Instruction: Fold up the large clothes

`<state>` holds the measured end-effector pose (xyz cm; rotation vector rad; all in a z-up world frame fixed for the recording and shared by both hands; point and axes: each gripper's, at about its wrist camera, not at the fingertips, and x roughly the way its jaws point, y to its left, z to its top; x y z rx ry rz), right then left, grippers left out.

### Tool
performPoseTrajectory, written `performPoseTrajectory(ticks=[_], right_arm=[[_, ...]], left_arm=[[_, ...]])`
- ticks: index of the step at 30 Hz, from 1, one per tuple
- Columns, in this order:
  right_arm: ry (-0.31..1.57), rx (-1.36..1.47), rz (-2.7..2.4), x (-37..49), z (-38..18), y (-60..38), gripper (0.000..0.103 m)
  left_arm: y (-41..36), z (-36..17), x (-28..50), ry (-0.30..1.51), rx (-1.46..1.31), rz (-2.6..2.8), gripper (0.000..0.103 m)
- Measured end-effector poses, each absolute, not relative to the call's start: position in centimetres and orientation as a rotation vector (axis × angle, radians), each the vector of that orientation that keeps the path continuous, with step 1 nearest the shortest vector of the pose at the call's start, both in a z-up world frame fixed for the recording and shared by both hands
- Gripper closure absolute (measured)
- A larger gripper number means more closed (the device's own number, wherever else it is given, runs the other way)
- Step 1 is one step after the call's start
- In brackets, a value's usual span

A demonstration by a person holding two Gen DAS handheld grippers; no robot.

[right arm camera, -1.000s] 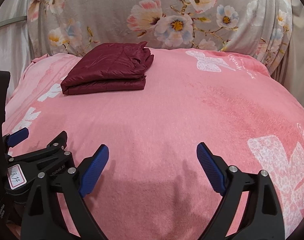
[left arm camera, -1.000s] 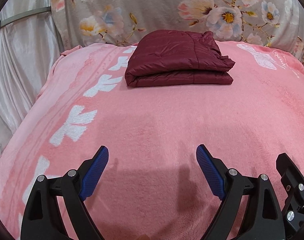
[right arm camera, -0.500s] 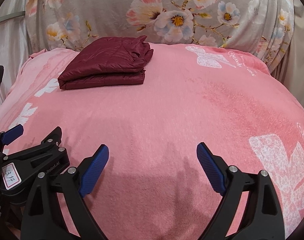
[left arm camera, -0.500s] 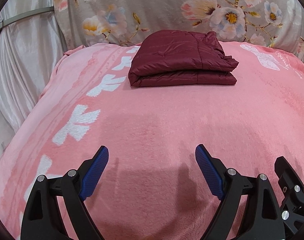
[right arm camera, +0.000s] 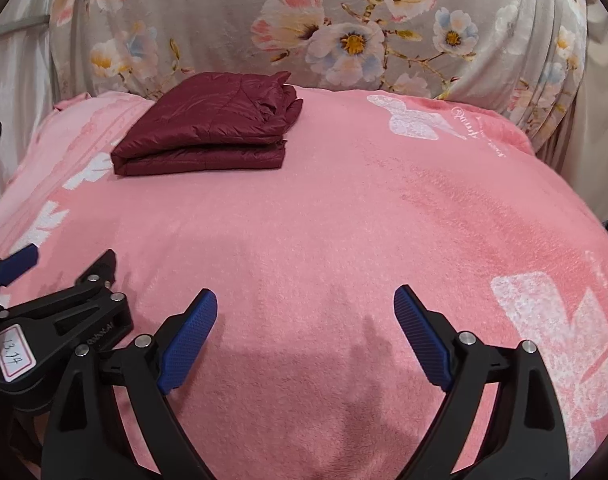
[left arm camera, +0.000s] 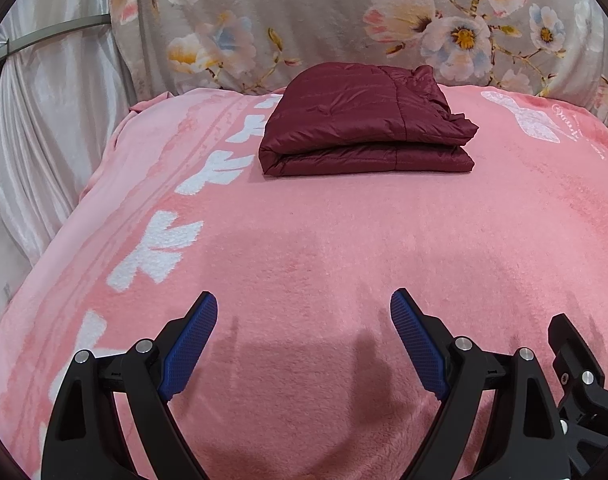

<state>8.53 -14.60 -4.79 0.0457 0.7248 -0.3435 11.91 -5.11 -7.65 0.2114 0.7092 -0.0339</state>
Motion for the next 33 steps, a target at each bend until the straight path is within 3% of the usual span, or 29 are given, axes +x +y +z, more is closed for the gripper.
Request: performPoseTrajectory(ticks=[33], right_arm=[[0.706, 0.074, -0.315, 8.03, -4.65, -14.99, 0.015]], left_arm=[[-5.05, -7.54, 11.77, 0.702, 0.199, -0.041, 0.018]])
